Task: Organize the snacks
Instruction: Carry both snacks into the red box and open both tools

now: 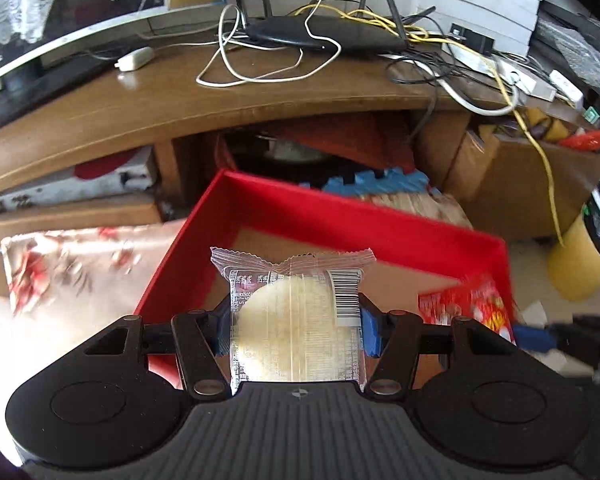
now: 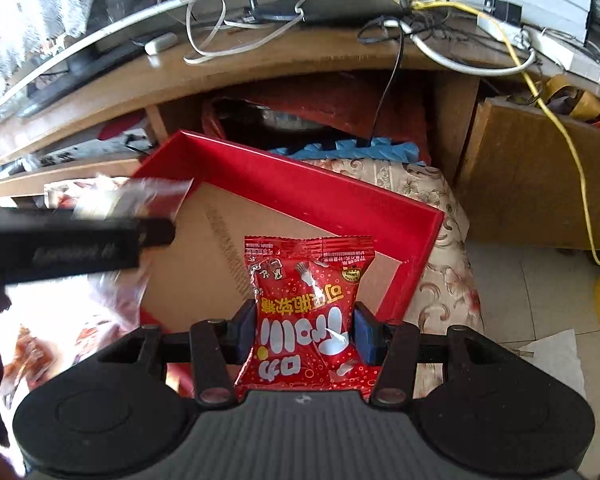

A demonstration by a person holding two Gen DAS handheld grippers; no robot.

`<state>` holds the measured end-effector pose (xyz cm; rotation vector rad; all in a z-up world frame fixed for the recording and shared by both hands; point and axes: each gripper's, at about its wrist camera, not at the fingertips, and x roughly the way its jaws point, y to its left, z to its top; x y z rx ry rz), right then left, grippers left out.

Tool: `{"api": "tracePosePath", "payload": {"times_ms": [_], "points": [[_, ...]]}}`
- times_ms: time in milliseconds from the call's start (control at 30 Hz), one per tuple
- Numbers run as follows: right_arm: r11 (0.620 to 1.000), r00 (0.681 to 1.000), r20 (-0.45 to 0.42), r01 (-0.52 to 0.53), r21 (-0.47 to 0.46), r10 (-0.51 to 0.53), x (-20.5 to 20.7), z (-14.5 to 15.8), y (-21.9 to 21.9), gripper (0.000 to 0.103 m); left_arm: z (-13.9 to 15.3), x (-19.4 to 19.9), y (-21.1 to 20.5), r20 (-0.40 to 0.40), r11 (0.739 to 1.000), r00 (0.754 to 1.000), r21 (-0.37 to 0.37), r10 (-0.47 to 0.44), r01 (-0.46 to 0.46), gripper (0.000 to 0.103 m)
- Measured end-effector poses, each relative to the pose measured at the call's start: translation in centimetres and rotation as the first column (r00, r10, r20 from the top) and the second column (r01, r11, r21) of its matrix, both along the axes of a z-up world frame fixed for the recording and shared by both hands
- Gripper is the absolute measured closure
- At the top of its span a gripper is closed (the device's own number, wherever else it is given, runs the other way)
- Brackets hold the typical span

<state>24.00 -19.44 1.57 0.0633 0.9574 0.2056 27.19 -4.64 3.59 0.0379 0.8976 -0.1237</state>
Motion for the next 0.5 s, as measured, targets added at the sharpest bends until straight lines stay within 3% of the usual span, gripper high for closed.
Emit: {"api": "tracePosePath", "payload": {"times_ms": [233,300,500], "points": [[0.997,0.996,-0.056,-0.067,-0.047,0.064,2.0,-3.1,2.5,0.055,-4.0,3.1,0.4,-0.056,0.998,0.998,0.067,0.002,0.002,0.038],[0.991,0.996,-0.045,-0.082,-0.102,0.078,1.9,-3.7,3.2,0.055,-4.9,2.9,1.2,-0.076,0.998,0.997,0.066,0.010,-0.005,0.038],[0.992,0.996,-0.046,-0.084,-0.093,0.080,1.4,-3.6,3.1,0.057,-5.5,1.3,2.5,-0.113,0.998,0.993,0.063,0.015,-0.008,0.038]]}}
